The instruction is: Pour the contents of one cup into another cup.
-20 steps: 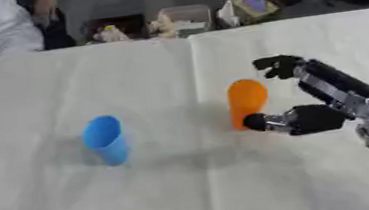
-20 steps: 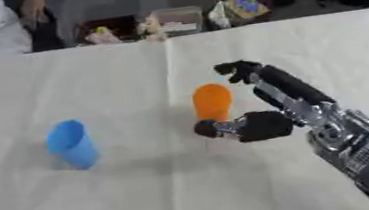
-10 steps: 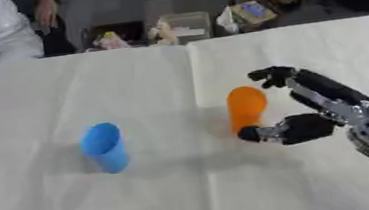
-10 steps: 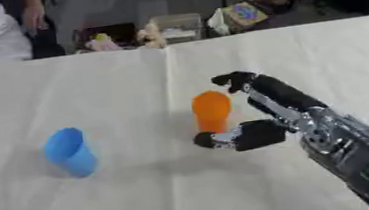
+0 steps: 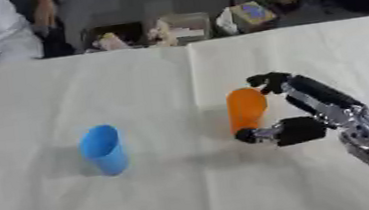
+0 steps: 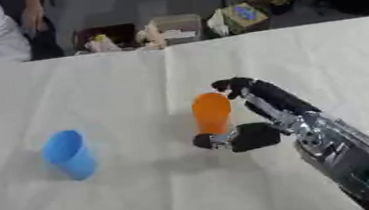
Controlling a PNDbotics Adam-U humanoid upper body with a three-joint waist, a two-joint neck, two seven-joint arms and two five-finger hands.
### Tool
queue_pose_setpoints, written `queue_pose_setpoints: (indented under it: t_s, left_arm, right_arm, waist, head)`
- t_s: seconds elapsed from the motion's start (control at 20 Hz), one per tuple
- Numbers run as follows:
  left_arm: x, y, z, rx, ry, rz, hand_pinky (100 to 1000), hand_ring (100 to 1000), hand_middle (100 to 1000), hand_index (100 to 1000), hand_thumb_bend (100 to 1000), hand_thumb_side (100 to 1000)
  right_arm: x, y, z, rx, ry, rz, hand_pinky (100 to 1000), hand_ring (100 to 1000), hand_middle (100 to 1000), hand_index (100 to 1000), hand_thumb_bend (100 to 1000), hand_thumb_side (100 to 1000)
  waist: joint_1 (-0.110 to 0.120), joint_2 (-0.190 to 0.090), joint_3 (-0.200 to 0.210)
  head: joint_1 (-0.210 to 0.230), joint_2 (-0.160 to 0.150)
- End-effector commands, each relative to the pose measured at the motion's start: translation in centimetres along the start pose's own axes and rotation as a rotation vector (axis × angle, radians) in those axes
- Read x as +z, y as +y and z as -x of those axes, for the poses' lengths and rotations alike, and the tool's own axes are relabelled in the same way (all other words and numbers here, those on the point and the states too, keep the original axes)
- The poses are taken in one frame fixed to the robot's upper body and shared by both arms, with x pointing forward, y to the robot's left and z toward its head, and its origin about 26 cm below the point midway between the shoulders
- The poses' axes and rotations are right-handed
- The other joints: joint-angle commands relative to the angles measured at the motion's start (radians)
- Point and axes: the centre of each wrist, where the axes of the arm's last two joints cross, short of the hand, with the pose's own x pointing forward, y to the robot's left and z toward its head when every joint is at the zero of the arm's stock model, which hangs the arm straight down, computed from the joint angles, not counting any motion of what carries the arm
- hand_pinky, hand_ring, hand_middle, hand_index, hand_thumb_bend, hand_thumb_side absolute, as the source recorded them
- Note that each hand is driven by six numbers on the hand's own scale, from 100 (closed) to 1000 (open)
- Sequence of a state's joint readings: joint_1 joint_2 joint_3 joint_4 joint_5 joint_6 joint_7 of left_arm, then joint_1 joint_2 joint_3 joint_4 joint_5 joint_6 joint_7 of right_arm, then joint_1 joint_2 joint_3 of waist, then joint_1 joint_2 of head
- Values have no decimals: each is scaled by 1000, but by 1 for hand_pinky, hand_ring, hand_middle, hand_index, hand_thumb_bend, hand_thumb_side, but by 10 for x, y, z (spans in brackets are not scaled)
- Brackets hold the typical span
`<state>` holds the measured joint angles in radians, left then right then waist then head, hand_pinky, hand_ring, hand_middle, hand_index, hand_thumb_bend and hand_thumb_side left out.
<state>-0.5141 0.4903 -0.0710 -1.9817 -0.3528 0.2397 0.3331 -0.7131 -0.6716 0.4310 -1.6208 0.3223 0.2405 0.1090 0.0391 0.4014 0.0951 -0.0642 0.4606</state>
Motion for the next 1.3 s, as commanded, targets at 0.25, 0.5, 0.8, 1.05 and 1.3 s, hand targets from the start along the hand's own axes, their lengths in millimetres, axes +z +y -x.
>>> queue_pose_setpoints:
  t_s: [0.25,0.5,0.8,1.05,1.3]
  left_arm:
    - [-5,5,-7,3,-33,-8,617,782,830,942,100,895]
    - [-4,5,-7,4,-37,-1,620,783,829,932,100,896]
    - [-4,4,-8,8,-39,5,619,782,828,932,100,897]
    - [-5,4,-8,11,-41,8,619,782,828,932,100,898]
    - [-5,3,-9,13,-43,10,619,783,828,932,100,899]
  right_arm:
    - [-4,-9,2,-31,4,63,872,852,862,960,702,685]
    - [-6,-8,5,-40,14,80,862,840,856,957,701,680]
    - [-10,-5,8,-53,28,86,840,810,843,944,701,672]
    - [-14,-2,12,-71,43,91,834,809,836,937,697,667]
    - [-18,1,14,-81,47,97,831,809,832,932,693,661]
  waist:
    - [3,-13,2]
    - [6,-8,2]
    - [10,-1,4]
    - [14,6,8]
    - [15,11,11]
  head:
    - [-5,-22]
    - [-8,-31]
    - [-12,-43]
    - [-16,-51]
    - [-18,-59]
